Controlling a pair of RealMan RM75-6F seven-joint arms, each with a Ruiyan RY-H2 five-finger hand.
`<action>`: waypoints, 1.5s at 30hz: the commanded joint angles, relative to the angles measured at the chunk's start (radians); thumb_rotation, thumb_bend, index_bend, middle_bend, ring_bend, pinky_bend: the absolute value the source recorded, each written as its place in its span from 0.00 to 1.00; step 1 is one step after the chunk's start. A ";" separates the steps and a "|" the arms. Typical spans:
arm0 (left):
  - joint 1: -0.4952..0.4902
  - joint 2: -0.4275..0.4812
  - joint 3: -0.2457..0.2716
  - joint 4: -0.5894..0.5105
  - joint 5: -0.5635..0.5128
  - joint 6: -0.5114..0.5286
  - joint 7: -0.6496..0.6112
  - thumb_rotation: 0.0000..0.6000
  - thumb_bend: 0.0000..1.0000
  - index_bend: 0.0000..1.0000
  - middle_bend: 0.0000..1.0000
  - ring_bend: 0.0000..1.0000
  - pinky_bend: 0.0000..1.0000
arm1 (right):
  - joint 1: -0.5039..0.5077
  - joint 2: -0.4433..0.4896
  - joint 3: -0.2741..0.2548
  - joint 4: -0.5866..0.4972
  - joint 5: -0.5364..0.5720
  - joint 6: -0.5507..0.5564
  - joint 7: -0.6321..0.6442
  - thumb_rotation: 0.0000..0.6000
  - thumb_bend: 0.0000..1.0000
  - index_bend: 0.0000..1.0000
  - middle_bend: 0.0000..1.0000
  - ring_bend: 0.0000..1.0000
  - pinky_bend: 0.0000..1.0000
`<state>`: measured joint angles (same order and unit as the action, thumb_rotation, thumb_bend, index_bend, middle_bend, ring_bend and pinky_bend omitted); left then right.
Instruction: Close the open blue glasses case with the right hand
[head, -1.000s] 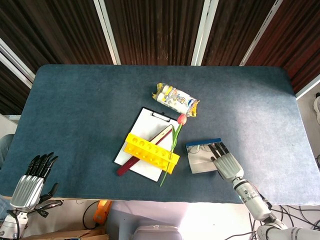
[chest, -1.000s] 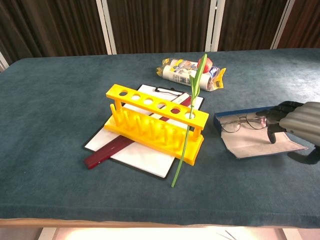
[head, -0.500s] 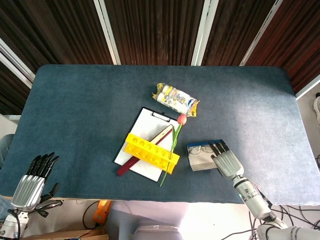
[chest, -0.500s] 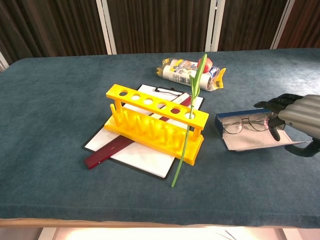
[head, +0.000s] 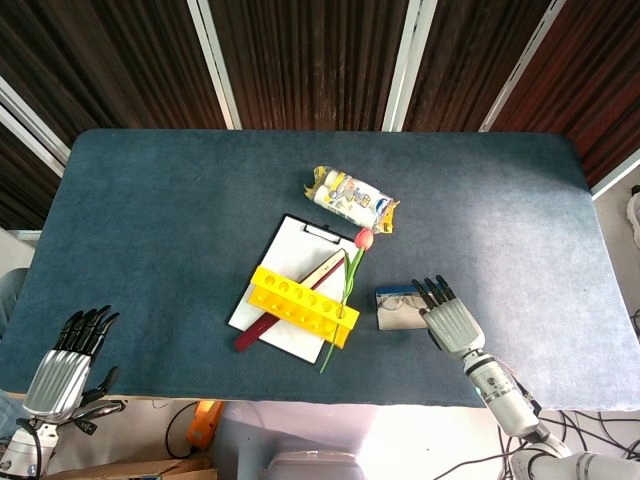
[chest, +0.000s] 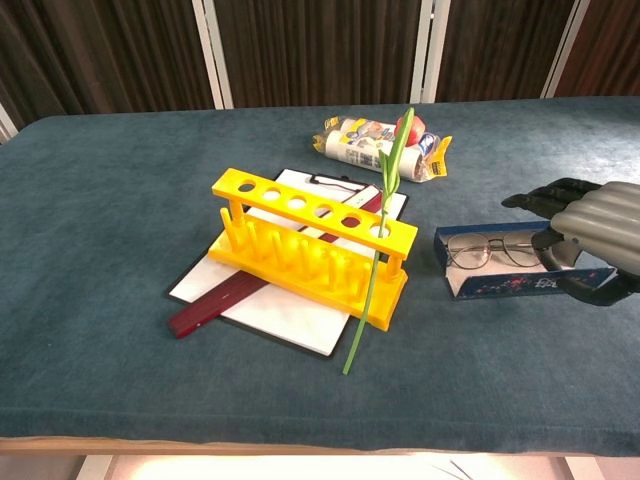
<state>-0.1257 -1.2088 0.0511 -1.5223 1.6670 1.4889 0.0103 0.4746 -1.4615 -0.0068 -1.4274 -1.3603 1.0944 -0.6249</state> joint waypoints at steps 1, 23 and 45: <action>0.000 -0.001 0.000 0.000 0.000 0.000 0.001 1.00 0.36 0.00 0.00 0.00 0.02 | -0.002 0.005 0.007 -0.004 -0.004 0.007 0.011 1.00 0.62 0.73 0.14 0.00 0.09; -0.010 -0.009 -0.001 0.000 -0.013 -0.028 0.019 1.00 0.36 0.00 0.00 0.00 0.02 | 0.065 0.022 0.118 -0.007 0.137 -0.075 0.045 1.00 0.63 0.73 0.14 0.00 0.09; -0.016 -0.010 -0.004 0.002 -0.027 -0.040 0.019 1.00 0.36 0.00 0.00 0.00 0.02 | 0.179 -0.060 0.198 0.137 0.328 -0.167 0.023 1.00 0.62 0.41 0.11 0.00 0.06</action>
<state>-0.1420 -1.2186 0.0471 -1.5200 1.6405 1.4487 0.0291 0.6490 -1.5178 0.1859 -1.2990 -1.0370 0.9242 -0.6034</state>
